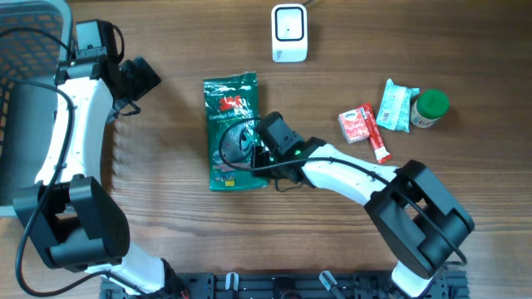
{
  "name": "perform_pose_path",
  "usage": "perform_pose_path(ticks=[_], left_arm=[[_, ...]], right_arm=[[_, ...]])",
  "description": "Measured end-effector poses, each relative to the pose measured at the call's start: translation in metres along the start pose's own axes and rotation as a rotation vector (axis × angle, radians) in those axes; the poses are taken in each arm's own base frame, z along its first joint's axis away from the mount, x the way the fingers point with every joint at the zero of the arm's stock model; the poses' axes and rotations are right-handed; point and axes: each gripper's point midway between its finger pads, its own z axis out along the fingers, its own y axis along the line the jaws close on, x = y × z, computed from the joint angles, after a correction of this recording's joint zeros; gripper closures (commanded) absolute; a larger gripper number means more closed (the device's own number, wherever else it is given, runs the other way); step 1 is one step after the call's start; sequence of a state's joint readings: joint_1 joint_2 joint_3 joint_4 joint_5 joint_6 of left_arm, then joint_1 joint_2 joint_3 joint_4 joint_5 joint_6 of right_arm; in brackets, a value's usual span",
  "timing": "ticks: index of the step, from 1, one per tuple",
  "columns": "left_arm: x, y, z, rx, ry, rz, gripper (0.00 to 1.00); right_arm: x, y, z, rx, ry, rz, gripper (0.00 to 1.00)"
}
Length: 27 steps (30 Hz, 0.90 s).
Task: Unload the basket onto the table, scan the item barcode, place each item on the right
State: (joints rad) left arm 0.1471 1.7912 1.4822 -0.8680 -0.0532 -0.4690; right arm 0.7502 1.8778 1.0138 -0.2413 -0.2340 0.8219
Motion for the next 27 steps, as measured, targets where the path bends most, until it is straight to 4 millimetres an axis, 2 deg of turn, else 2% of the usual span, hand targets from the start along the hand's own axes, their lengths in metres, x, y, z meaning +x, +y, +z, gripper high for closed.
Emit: perform_pose_path(ticks=[4, 7, 11, 14, 16, 19, 20, 23, 27], left_arm=[[0.000, 0.000, 0.000, 0.000, 0.000, 0.000, 0.00], [0.000, 0.000, 0.000, 0.000, 0.000, 0.000, 0.00], [0.000, 0.000, 0.000, 0.000, -0.001, 0.000, 0.00], [0.000, 0.000, 0.000, 0.000, -0.001, 0.000, 0.00], [0.000, 0.000, 0.000, 0.000, 0.000, 0.000, 0.00], [0.000, 0.000, 0.000, 0.000, 0.000, 0.000, 0.00], [0.000, 0.000, 0.000, 0.000, 0.000, 0.000, 0.00], [0.000, 0.000, 0.000, 0.000, 0.000, 0.000, 0.00], [0.000, 0.000, 0.000, 0.000, -0.001, 0.000, 0.00]], right_arm=[[0.001, 0.003, -0.003, -0.021, 0.014, -0.006, 0.96], [-0.009, 0.017, -0.025, -0.071, -0.027, -0.079, 0.96], [-0.033, 0.056, -0.098, -0.160, -0.207, -0.299, 0.96], [-0.045, 0.060, -0.153, -0.106, -0.353, -0.419, 0.96], [-0.052, 0.047, -0.186, 0.001, -0.447, -0.477, 0.96], [-0.057, 0.008, -0.212, 0.240, -0.504, -0.542, 0.96], [-0.057, -0.010, -0.217, 0.344, -0.499, -0.569, 0.96], [-0.059, -0.046, -0.224, 0.577, -0.459, -0.648, 0.96], [-0.058, -0.079, -0.221, 0.784, -0.383, -0.717, 0.96]])
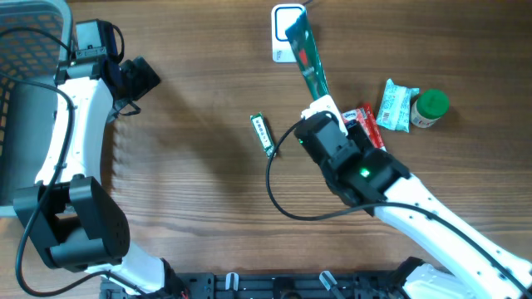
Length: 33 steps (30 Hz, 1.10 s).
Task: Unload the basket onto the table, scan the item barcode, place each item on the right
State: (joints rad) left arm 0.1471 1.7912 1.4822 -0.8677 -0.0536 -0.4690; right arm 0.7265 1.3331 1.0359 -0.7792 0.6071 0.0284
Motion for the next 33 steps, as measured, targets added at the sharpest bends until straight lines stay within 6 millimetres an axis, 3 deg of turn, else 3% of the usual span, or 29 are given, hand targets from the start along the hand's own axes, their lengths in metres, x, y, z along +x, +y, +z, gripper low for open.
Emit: perform_pose_path(ticks=[9, 15, 16, 17, 18, 21, 24, 29, 31, 33], left_arm=[[0.000, 0.000, 0.000, 0.000, 0.000, 0.000, 0.00], [0.000, 0.000, 0.000, 0.000, 0.000, 0.000, 0.00], [0.000, 0.000, 0.000, 0.000, 0.000, 0.000, 0.00], [0.000, 0.000, 0.000, 0.000, 0.000, 0.000, 0.00], [0.000, 0.000, 0.000, 0.000, 0.001, 0.000, 0.00], [0.000, 0.000, 0.000, 0.000, 0.000, 0.000, 0.00], [0.000, 0.000, 0.000, 0.000, 0.000, 0.000, 0.00], [0.000, 0.000, 0.000, 0.000, 0.000, 0.000, 0.00], [0.000, 0.000, 0.000, 0.000, 0.000, 0.000, 0.00], [0.000, 0.000, 0.000, 0.000, 0.000, 0.000, 0.00]], right_arm=[[0.048, 0.024, 0.051, 0.134, 0.258, -0.269, 0.94], [0.068, 0.073, 0.060, 0.123, 0.312, -0.501, 0.71], [0.069, 0.082, 0.058, 0.106, 0.305, -0.522, 0.61], [0.070, 0.092, 0.055, 0.084, 0.294, -0.539, 0.44], [0.070, 0.100, 0.051, 0.063, 0.281, -0.553, 0.36], [0.072, 0.115, 0.045, 0.019, 0.267, -0.575, 0.32], [0.069, 0.119, 0.041, -0.003, 0.253, -0.569, 0.30], [0.043, 0.114, 0.023, -0.045, 0.163, -0.478, 0.21], [0.015, 0.101, 0.003, -0.130, 0.065, -0.330, 0.19], [0.008, 0.089, -0.003, -0.165, 0.043, -0.257, 0.19]])
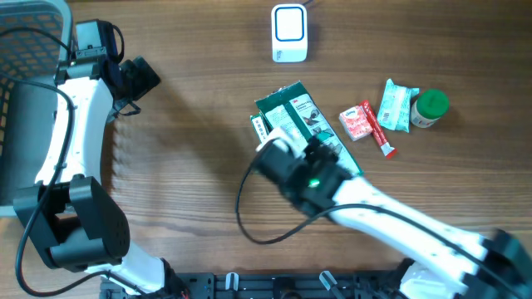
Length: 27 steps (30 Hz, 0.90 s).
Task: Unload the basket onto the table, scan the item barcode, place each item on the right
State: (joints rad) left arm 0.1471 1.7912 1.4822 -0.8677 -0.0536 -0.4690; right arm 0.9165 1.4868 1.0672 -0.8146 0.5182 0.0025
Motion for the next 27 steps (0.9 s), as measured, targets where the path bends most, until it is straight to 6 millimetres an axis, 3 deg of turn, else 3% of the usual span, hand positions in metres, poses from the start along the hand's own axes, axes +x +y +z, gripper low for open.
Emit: perform_pose_path(ticks=[5, 14, 20, 24, 27], left_arm=[[0.000, 0.000, 0.000, 0.000, 0.000, 0.000, 0.00], [0.000, 0.000, 0.000, 0.000, 0.001, 0.000, 0.00], [0.000, 0.000, 0.000, 0.000, 0.000, 0.000, 0.00], [0.000, 0.000, 0.000, 0.000, 0.000, 0.000, 0.00], [0.000, 0.000, 0.000, 0.000, 0.000, 0.000, 0.00]], right_arm=[[0.011, -0.044, 0.001, -0.123, 0.009, 0.266, 0.16], [0.043, -0.057, 0.033, -0.360, 0.141, 0.500, 0.15], [0.064, -0.044, 0.069, -0.413, 0.288, 0.554, 0.14], [0.080, -0.019, 0.091, -0.471, 0.402, 0.566, 0.13], [0.090, 0.004, 0.093, -0.565, 0.478, 0.579, 0.13]])
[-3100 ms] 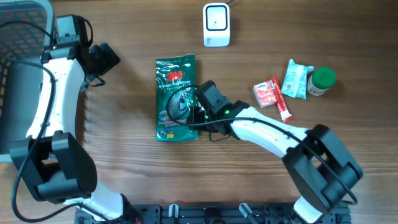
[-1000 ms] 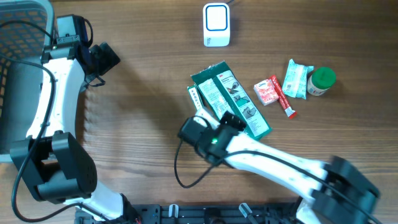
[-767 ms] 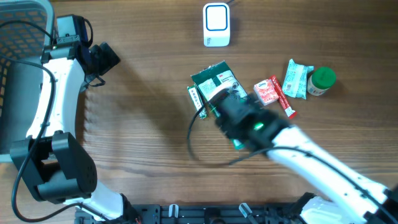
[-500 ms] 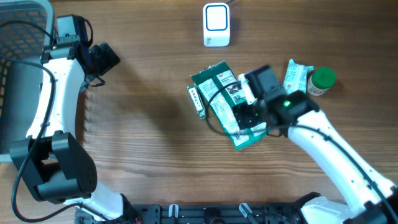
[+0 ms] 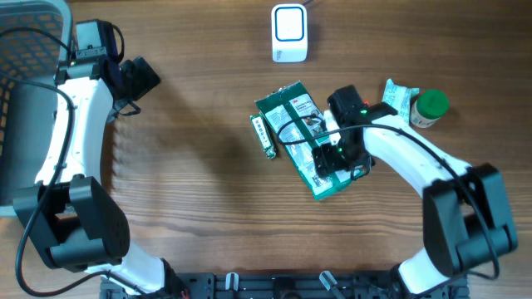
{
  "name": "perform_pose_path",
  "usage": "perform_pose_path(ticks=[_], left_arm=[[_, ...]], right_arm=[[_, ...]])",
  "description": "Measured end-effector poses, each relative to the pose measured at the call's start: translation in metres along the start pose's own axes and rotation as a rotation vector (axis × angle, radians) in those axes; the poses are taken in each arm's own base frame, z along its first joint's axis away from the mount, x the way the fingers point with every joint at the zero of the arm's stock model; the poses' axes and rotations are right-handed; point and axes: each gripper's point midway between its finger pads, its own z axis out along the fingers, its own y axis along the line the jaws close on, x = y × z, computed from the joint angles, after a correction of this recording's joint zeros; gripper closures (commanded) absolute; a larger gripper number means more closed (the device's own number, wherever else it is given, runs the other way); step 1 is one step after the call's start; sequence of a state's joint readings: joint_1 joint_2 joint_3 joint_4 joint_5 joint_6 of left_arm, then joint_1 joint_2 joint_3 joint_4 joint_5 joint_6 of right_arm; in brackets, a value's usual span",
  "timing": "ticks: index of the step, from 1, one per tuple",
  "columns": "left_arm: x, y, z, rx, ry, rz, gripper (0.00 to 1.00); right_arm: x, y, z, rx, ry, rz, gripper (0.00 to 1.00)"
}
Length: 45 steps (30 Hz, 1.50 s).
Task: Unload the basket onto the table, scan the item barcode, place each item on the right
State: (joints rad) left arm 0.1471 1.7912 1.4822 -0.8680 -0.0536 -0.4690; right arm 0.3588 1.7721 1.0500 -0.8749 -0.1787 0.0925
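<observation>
The green snack bag [image 5: 298,124] lies flat on the table below the white barcode scanner [image 5: 289,33], tilted, with a white label facing up. My right gripper [image 5: 339,159] points down onto the bag's lower right part. Its fingers are hidden under its own body, so I cannot tell open from shut. My left gripper [image 5: 141,76] hangs at the far left, away from the bag, and its jaws are not readable.
A small green and white strip [image 5: 263,135] lies against the bag's left edge. A teal packet [image 5: 397,98] and a green-lidded jar [image 5: 431,108] sit at the right. A grey basket [image 5: 25,50] fills the left edge.
The right arm now reaches in from the right instead of from below, its gripper over the bag's lower right part. The bag lies in about the same place. The left arm is unchanged.
The bag first lay front up at mid table with my right gripper on it. Then the gripper held it raised by the scanner, uncovering a small green strip. Later the bag lay flat with its label up, right of its first spot, and it stays there.
</observation>
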Motion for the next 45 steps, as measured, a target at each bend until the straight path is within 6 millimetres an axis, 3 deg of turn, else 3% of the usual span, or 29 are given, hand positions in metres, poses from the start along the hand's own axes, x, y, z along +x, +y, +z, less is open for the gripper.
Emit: perform_pose_path(ticks=[9, 13, 15, 18, 23, 28, 32, 41, 44, 45], left_arm=[[0.000, 0.000, 0.000, 0.000, 0.000, 0.000, 0.00], [0.000, 0.000, 0.000, 0.000, 0.000, 0.000, 0.00], [0.000, 0.000, 0.000, 0.000, 0.000, 0.000, 0.00], [0.000, 0.000, 0.000, 0.000, 0.000, 0.000, 0.00], [0.000, 0.000, 0.000, 0.000, 0.000, 0.000, 0.00], [0.000, 0.000, 0.000, 0.000, 0.000, 0.000, 0.00], [0.000, 0.000, 0.000, 0.000, 0.000, 0.000, 0.00], [0.000, 0.000, 0.000, 0.000, 0.000, 0.000, 0.00], [0.000, 0.000, 0.000, 0.000, 0.000, 0.000, 0.00], [0.000, 0.000, 0.000, 0.001, 0.000, 0.000, 0.00]], right_arm=[[0.027, 0.060, -0.006, -0.321, 0.126, 0.024, 0.19], [0.036, 0.074, -0.015, -0.358, 0.169, 0.020, 0.19], [0.025, 0.074, -0.028, -0.336, 0.118, 0.005, 0.18], [-0.008, 0.067, -0.053, -0.256, -0.051, -0.026, 0.13], [-0.056, 0.039, -0.075, -0.062, -0.291, -0.014, 0.12], [-0.079, 0.025, -0.069, 0.017, -0.370, -0.004, 0.12], [-0.095, 0.017, -0.047, 0.050, -0.376, 0.002, 0.12], [-0.096, 0.006, 0.004, 0.077, -0.276, 0.016, 0.12], [-0.099, 0.004, 0.009, 0.087, -0.277, 0.012, 0.22], [-0.099, 0.004, 0.009, 0.089, -0.275, 0.010, 0.30]])
